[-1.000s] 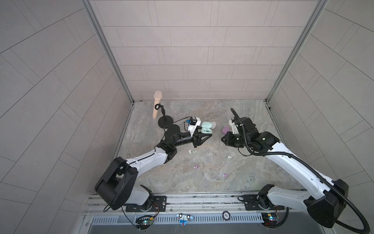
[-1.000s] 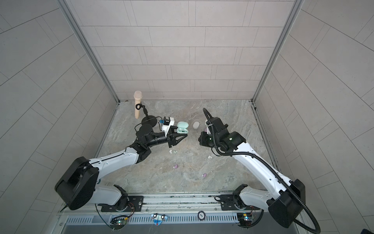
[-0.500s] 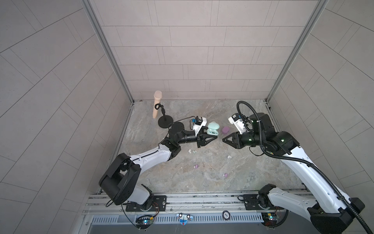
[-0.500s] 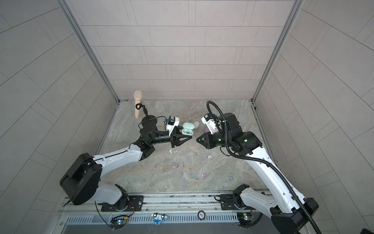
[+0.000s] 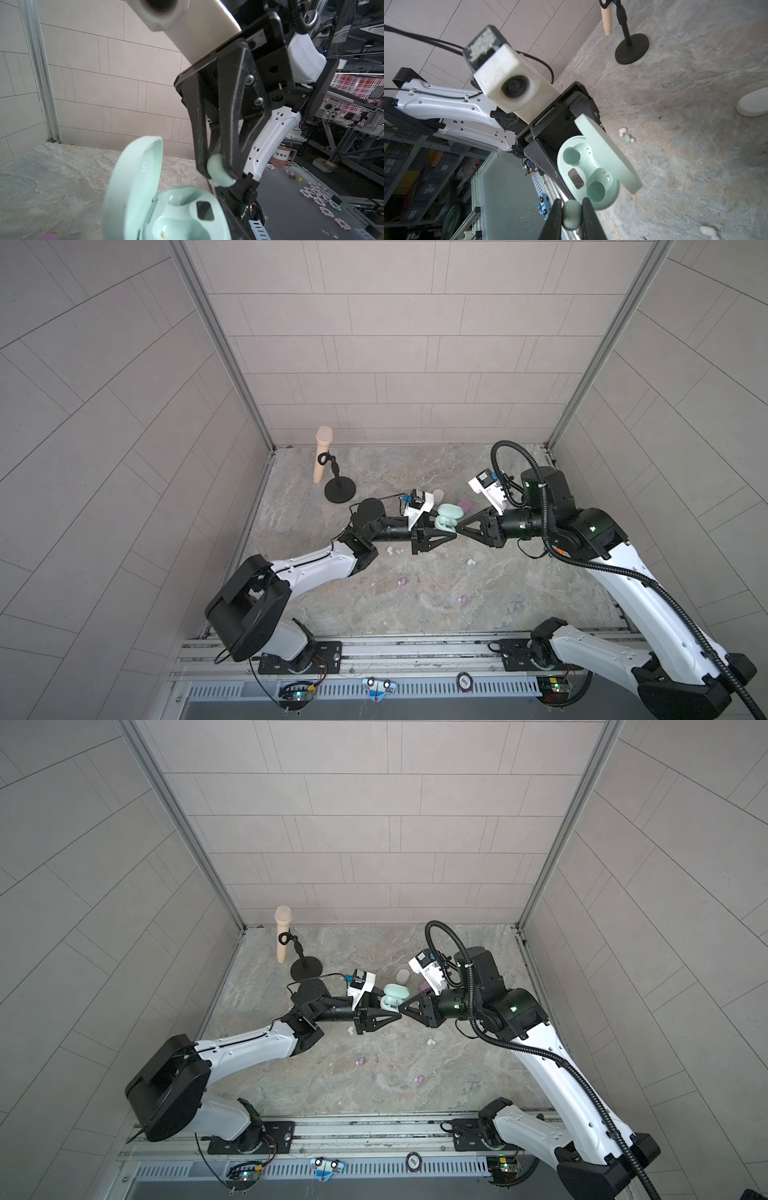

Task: Insert wireless bluetooth earbuds into charging case
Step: Insert the wireless bluetooth earbud into the charging case.

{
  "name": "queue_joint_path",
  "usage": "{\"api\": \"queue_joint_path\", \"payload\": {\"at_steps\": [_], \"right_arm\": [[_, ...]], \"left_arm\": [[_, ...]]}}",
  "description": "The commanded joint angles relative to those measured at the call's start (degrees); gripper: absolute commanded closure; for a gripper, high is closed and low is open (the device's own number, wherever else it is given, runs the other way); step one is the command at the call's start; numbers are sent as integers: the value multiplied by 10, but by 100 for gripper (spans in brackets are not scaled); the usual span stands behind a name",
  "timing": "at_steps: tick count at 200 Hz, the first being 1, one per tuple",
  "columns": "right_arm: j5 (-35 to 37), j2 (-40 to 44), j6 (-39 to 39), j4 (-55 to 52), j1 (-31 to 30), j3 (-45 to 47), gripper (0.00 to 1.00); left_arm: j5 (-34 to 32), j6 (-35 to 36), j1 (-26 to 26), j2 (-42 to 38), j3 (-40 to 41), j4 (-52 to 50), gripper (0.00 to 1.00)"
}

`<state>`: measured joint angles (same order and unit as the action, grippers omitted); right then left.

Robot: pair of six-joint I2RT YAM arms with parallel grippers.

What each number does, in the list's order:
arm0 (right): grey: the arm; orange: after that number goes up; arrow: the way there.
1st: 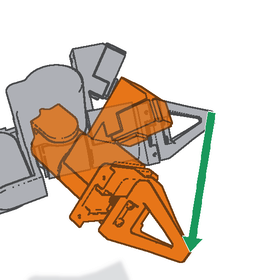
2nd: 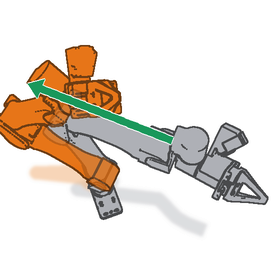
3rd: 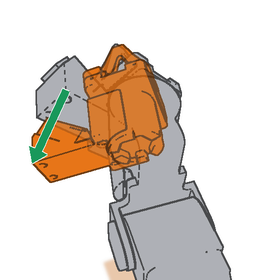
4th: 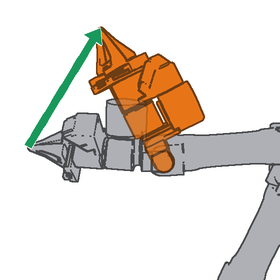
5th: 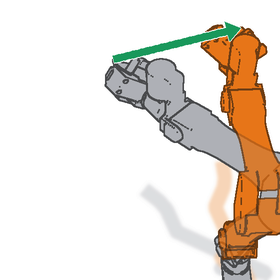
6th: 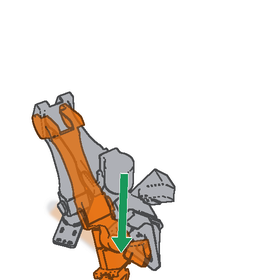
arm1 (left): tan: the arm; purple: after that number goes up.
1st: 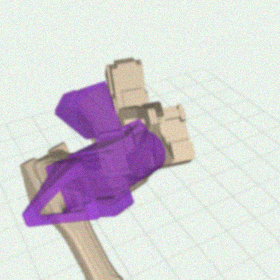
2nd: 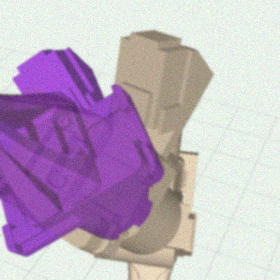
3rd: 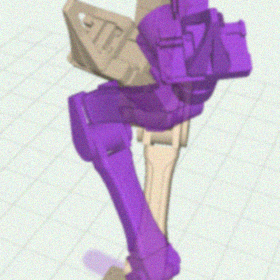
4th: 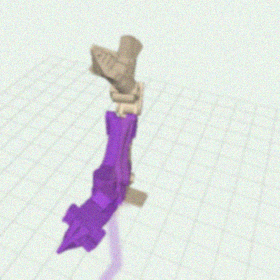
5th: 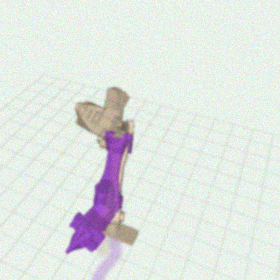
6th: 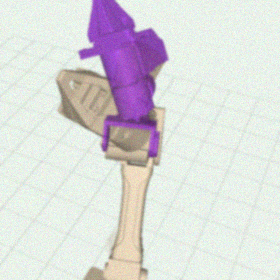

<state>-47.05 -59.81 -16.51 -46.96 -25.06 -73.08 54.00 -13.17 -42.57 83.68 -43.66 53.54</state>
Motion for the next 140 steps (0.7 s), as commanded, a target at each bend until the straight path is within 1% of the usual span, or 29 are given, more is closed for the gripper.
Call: {"api": "queue_joint_path", "payload": {"at_steps": [1,24,47,140], "right_arm": [[-14,9,9,9,2,-12,100],[-13,10,4,18,2,-9,100],[-14,12,-2,38,2,3,100],[-22,18,-15,59,1,34,100]], "left_arm": [[10,27,-6,-17,9,1,97],[8,38,-11,-24,12,-8,97],[8,39,-14,-24,11,-7,97],[1,45,-19,-42,13,-1,97]]}}
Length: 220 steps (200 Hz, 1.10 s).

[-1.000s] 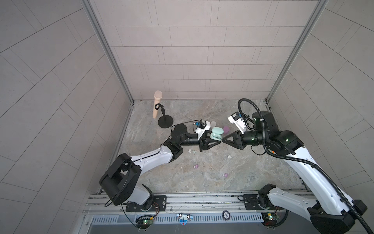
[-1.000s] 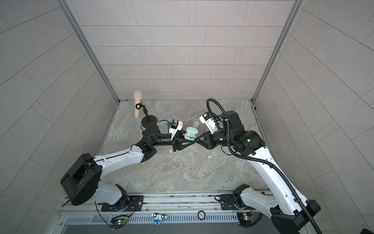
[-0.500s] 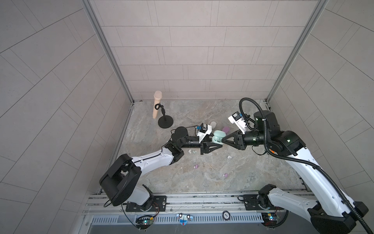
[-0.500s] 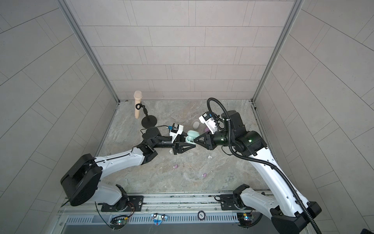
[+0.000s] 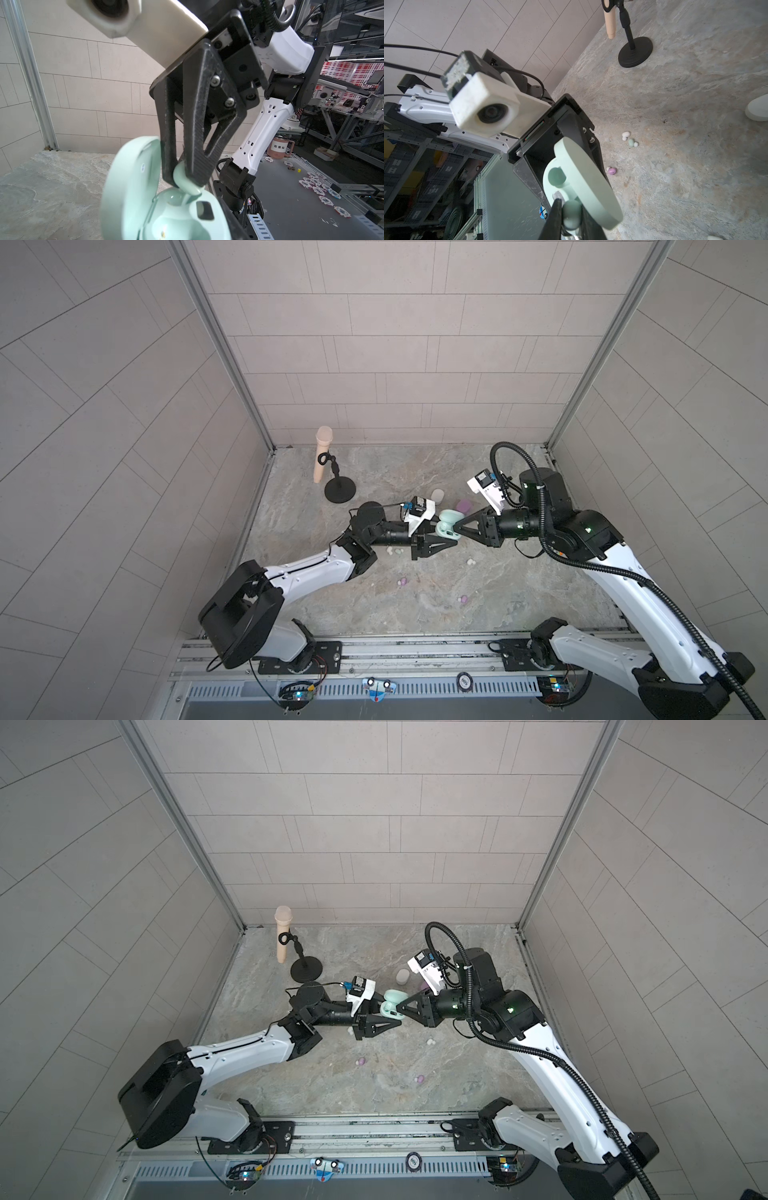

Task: Insert wireless bluetooth earbuds into charging case
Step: Insert the wireless bluetooth earbud into the charging case.

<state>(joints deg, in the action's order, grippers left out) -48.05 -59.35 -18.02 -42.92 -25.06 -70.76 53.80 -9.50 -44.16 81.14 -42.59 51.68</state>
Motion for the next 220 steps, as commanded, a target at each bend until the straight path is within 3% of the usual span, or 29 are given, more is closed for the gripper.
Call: {"api": "queue_joint_path", "payload": {"at_steps": [1,151,220], "right_arm": [[-12,13,0,20,1,12,100],[-9,13,-14,27,-4,24,100],[14,10,-16,0,-4,3,86]], "left_arm": [[3,7,-3,-16,2,18,97],[-1,-19,-6,-12,10,72,96],[-1,-38,-20,7,10,114,96]]}}
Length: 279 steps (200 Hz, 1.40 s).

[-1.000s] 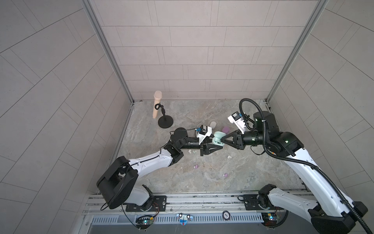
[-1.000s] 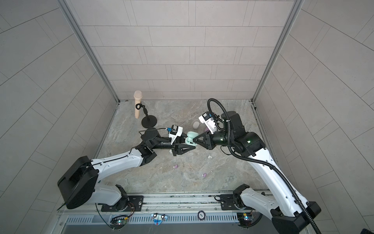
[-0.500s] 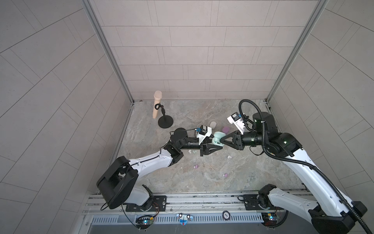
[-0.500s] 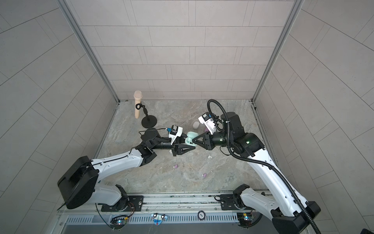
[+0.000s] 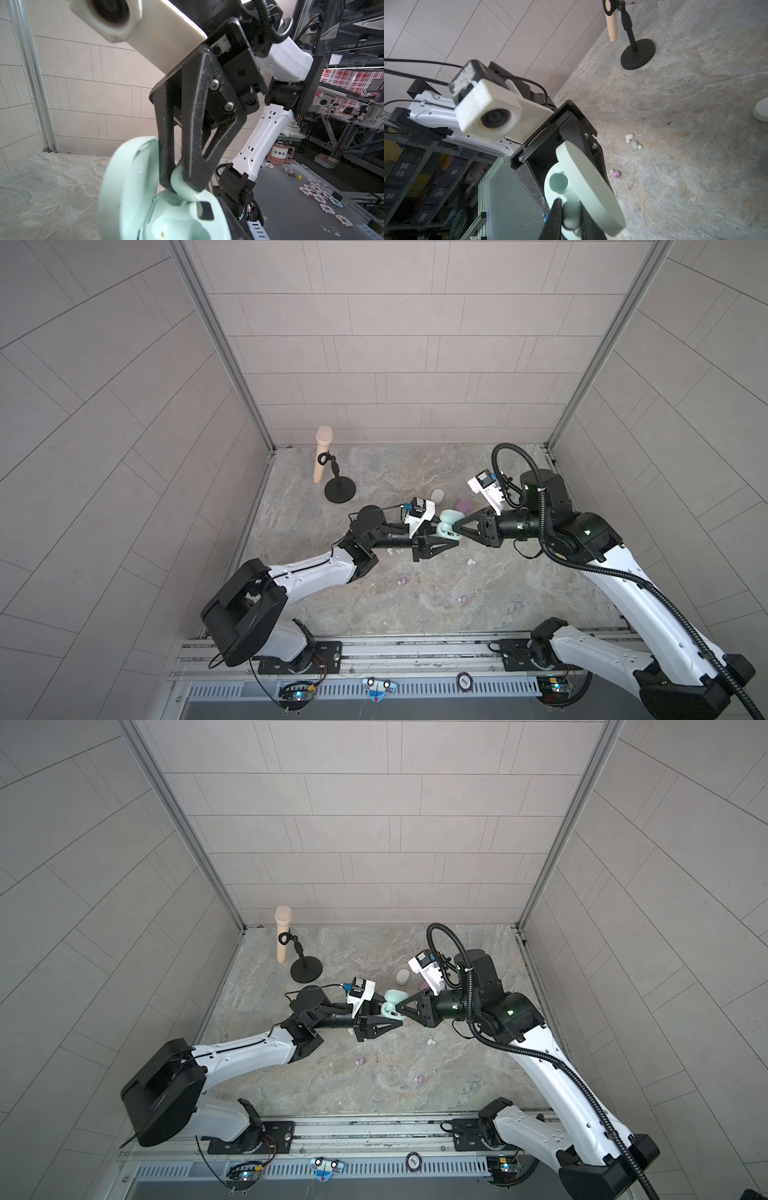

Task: Insert wireless bluetooth earbuds into charging case
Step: Insert the wireless bluetooth earbud into the charging case.

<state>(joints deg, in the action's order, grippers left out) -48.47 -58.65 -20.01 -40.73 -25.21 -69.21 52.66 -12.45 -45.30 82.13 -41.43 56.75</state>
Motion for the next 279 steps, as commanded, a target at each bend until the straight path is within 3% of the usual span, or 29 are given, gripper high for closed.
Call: {"api": "queue_joint_path", "payload": {"at_steps": [1,44,125,224,279], "right_arm": [[18,2,5,-22,-3,-13,86],[21,0,7,-31,-3,-20,80],[25,2,4,-38,-4,-37,58],[43,-8,13,-54,-23,-58,46],[100,-1,29,-79,-25,-78,27]], "left_arm": [[10,-8,-8,-3,-1,63,96],[13,1,-8,-10,0,53,97],[11,10,-8,-7,-3,41,97],[7,12,-14,4,-1,40,97],[2,17,-14,7,-3,35,97]]}}
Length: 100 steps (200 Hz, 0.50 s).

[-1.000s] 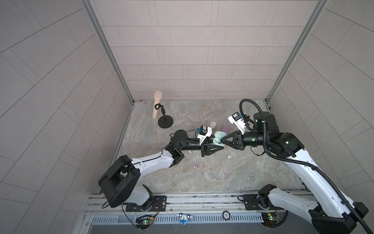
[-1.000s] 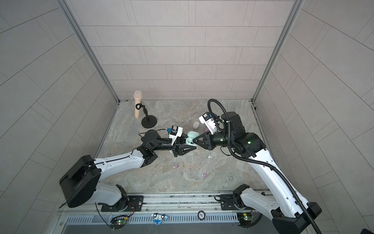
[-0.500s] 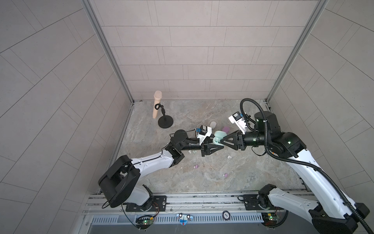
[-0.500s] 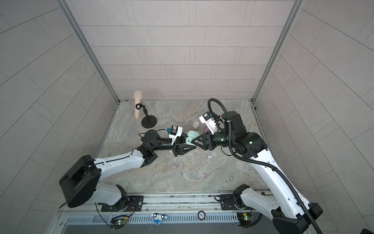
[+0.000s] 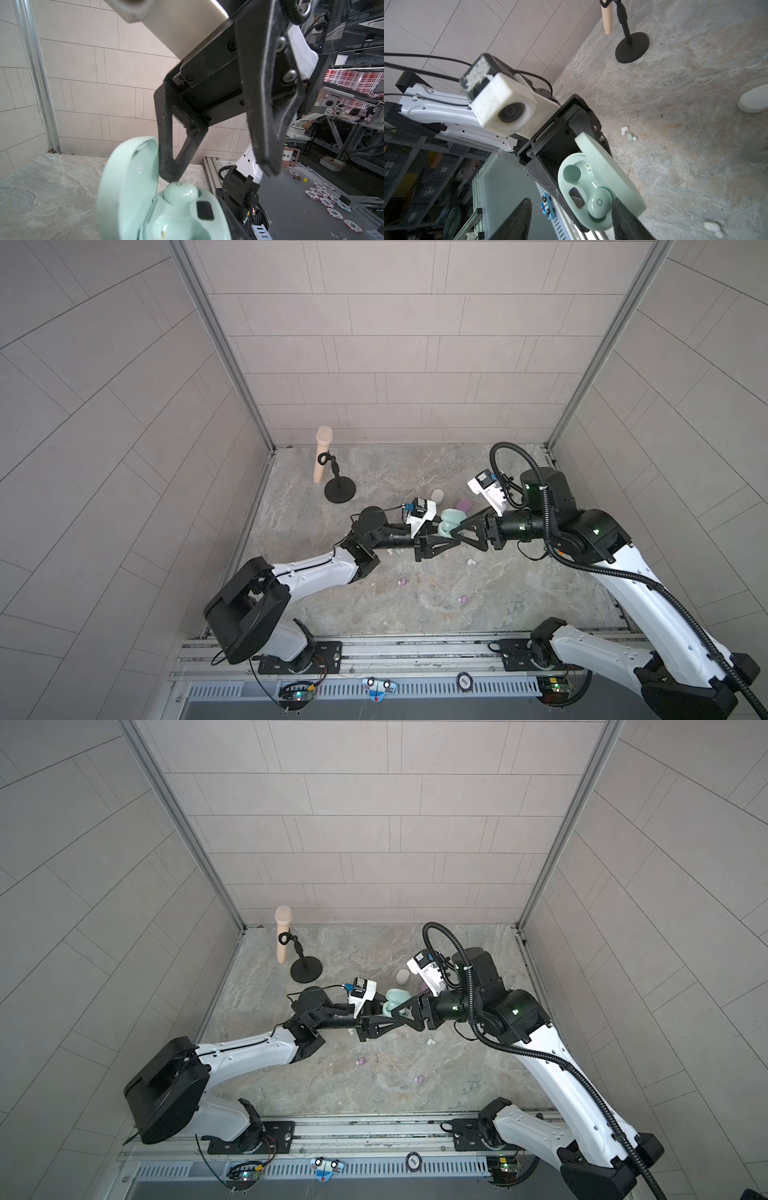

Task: Insert wireless bluetooth earbuds into charging case
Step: Insert the wireless bluetooth earbud into the charging case.

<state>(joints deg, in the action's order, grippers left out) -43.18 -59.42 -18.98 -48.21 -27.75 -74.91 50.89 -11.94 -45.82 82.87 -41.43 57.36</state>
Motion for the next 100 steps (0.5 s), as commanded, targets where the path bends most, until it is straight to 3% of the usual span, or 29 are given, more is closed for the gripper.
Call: {"api": "queue_joint_path", "payload": {"at_steps": [1,49,100], "right_arm": [[47,7,18,-4,1,-21,27],[30,16,20,-22,-6,-28,24],[58,46,17,-37,-46,19,23]], "left_arm": [[20,12,-8,-1,-3,29,97],[1,29,4,-8,9,6,97],[-28,15,90,-14,37,16,98]]}}
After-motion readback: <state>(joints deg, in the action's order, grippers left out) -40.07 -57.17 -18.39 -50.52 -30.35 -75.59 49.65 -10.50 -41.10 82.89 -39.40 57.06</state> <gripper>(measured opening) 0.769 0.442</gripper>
